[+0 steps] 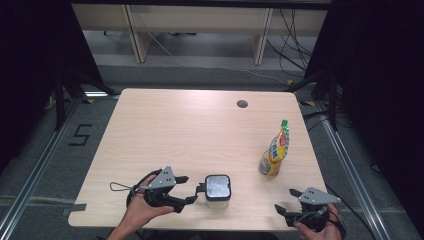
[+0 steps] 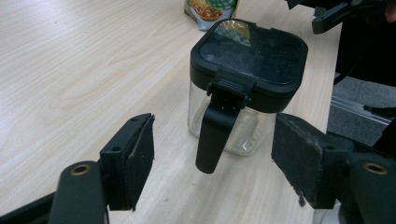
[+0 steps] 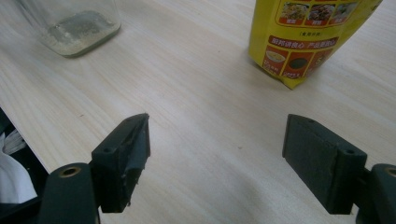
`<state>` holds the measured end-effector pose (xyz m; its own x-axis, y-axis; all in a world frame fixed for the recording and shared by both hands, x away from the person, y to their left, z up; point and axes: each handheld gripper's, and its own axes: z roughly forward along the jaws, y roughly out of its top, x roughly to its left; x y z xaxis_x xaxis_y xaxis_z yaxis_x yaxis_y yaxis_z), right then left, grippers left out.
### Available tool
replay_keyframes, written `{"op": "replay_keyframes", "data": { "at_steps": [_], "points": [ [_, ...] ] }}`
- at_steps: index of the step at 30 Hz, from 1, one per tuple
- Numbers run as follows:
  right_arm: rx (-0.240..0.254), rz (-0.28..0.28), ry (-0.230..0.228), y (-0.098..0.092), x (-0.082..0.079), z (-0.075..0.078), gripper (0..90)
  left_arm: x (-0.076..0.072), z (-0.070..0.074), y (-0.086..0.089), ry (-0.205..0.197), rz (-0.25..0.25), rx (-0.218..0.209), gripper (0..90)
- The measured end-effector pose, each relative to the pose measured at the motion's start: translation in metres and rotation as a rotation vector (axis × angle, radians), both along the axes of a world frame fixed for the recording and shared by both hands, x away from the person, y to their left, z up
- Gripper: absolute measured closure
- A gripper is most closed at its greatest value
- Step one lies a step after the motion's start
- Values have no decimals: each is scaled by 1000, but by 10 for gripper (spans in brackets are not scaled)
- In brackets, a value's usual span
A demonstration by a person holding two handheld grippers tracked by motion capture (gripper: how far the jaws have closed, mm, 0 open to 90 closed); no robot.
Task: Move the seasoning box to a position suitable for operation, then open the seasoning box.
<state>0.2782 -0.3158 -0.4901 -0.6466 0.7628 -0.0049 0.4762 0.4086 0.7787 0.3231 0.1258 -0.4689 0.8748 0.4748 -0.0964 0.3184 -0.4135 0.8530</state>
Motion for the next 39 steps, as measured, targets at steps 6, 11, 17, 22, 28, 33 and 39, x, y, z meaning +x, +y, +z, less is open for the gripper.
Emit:
{"op": "replay_keyframes", "data": {
  "at_steps": [6, 11, 17, 22, 28, 33, 39],
  "points": [
    [-16, 0, -6, 0, 0, 1, 240, -3, 0, -1, 20, 23, 18, 272],
    [-15, 3, -3, 1, 0, 1, 239, -5, 5, -1, 1, 22, 6, 283],
    [-26, 14, -13, 1, 1, 1, 237, -8, 12, -2, -37, 15, 16, 344],
    [-11, 11, 6, 4, 0, 1, 235, -9, 17, -2, -34, 57, -34, 520],
    [-10, 32, -2, 5, 2, 1, 235, -8, 23, -8, -81, 34, -46, 779],
    [-19, 19, -7, 5, 1, 1, 236, -8, 26, -20, -93, 24, -27, 853],
    [-24, 20, -5, 6, 1, 1, 237, -4, 24, -31, -92, 11, -7, 883]
  ]
}}
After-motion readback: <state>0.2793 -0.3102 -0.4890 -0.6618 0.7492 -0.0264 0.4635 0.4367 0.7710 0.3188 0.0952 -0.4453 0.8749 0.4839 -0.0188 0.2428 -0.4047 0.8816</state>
